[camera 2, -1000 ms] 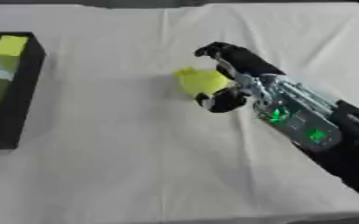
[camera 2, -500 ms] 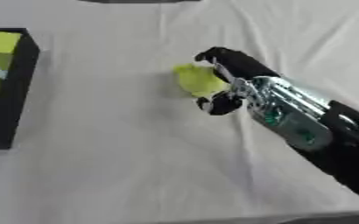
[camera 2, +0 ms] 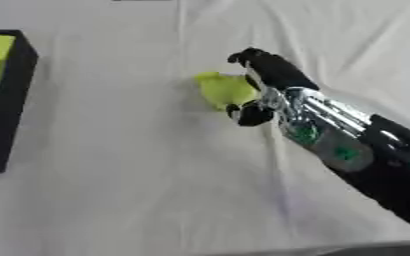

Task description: Pick up the objects with one hand, pass them to the other hand, and then place them into the box on the other side of the table.

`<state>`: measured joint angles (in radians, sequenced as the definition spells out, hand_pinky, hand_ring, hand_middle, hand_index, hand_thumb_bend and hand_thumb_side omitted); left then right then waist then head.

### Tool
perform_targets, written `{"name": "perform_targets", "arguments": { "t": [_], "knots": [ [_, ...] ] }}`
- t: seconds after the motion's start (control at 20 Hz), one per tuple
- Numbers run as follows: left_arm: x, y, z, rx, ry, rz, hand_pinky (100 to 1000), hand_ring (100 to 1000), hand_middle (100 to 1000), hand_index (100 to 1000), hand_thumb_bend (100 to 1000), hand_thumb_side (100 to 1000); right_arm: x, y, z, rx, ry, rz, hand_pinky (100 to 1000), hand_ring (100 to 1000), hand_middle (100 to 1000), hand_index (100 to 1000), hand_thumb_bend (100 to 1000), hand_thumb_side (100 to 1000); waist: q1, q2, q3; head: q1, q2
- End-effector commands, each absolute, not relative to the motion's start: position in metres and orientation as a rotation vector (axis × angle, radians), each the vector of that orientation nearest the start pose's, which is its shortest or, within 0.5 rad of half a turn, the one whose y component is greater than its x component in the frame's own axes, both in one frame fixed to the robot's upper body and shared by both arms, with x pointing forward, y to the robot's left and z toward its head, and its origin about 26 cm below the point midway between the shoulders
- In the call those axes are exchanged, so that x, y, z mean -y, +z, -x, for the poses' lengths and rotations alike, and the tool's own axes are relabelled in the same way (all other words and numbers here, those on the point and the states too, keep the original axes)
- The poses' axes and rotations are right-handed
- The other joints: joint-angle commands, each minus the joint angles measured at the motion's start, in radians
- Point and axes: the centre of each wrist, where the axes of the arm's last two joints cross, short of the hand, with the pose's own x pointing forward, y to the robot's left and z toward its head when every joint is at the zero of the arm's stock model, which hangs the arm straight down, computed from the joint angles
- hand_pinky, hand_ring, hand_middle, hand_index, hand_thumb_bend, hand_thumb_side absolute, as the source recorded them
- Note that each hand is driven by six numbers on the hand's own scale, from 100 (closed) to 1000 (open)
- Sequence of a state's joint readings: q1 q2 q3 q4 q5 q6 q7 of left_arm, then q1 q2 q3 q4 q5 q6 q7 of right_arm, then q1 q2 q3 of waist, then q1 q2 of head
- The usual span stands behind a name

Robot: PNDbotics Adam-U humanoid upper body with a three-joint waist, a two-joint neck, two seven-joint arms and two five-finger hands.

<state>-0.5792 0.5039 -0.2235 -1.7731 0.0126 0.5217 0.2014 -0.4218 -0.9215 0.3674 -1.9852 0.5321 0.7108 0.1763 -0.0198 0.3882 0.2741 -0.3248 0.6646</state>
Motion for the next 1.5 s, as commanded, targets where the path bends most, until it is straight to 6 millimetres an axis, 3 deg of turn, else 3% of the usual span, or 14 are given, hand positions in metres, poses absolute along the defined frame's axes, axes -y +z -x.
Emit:
{"name": "perform_targets", "arguments": {
  "t": [0.05,0.75,1.35,1.5],
  "knots": [
    [-0.230,0.241,-0.348,1.828,-0.451,-0.479,882,1000,797,706,100,768,0.269,0.234,-0.293,1.359,1.079,1.153,909,903,813,872,377,100,0.008,-0.003,0.001,-0.006,-0.018],
    [-0.225,0.245,-0.346,1.855,-0.464,-0.463,885,1000,791,698,100,768,0.268,0.227,-0.292,1.324,1.084,1.131,896,874,759,831,329,100,-0.002,0.004,0.022,-0.031,-0.035],
    [-0.223,0.251,-0.345,1.880,-0.464,-0.456,886,1000,785,692,100,769,0.270,0.221,-0.290,1.260,1.075,1.156,906,887,759,835,356,100,-0.005,0.029,0.054,-0.072,-0.075],
    [-0.224,0.251,-0.345,1.878,-0.462,-0.457,886,1000,782,690,100,770,0.271,0.221,-0.290,1.263,1.055,1.176,877,830,683,789,332,100,-0.007,0.034,0.056,-0.082,-0.074]
  ]
}}
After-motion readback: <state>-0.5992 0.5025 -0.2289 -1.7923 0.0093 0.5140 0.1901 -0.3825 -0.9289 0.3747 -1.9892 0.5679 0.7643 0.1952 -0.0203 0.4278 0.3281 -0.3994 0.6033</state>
